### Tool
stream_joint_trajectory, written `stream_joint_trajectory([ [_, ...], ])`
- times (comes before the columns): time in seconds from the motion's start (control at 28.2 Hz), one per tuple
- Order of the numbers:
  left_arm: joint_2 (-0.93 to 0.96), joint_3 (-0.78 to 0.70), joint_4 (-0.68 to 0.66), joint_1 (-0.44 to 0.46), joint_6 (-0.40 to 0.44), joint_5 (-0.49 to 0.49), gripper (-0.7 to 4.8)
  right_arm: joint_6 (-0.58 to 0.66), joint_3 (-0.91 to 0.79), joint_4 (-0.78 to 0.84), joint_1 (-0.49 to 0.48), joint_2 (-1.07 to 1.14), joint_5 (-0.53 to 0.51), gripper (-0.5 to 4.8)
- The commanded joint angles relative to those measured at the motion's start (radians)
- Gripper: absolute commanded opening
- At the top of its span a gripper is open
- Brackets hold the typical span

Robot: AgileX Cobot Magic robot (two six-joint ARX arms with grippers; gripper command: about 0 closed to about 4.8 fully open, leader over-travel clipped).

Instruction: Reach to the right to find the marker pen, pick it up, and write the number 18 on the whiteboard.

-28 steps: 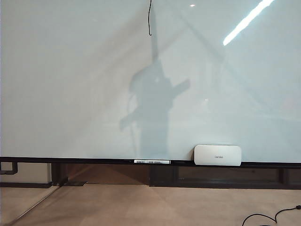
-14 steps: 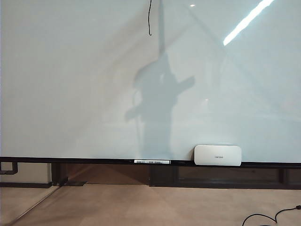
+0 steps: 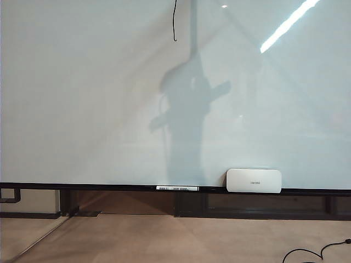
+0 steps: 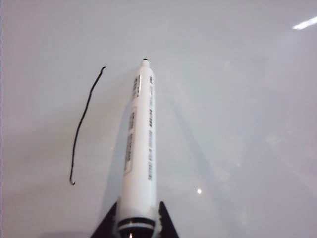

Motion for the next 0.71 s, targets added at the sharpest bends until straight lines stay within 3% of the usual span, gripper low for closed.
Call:
stream_joint_trajectory([
  [0.04, 0.001, 0.003, 0.009, -0.001, 0.001, 0.001, -0.05, 0.008, 0.004, -0.022, 0.001, 0.005, -0.004, -0.02],
  [0.71, 0.001, 0.003, -0.003, -0.001, 0.001, 0.002, -0.05, 0.008, 0.004, 0.03, -0.001, 0.029, -0.01, -0.02],
])
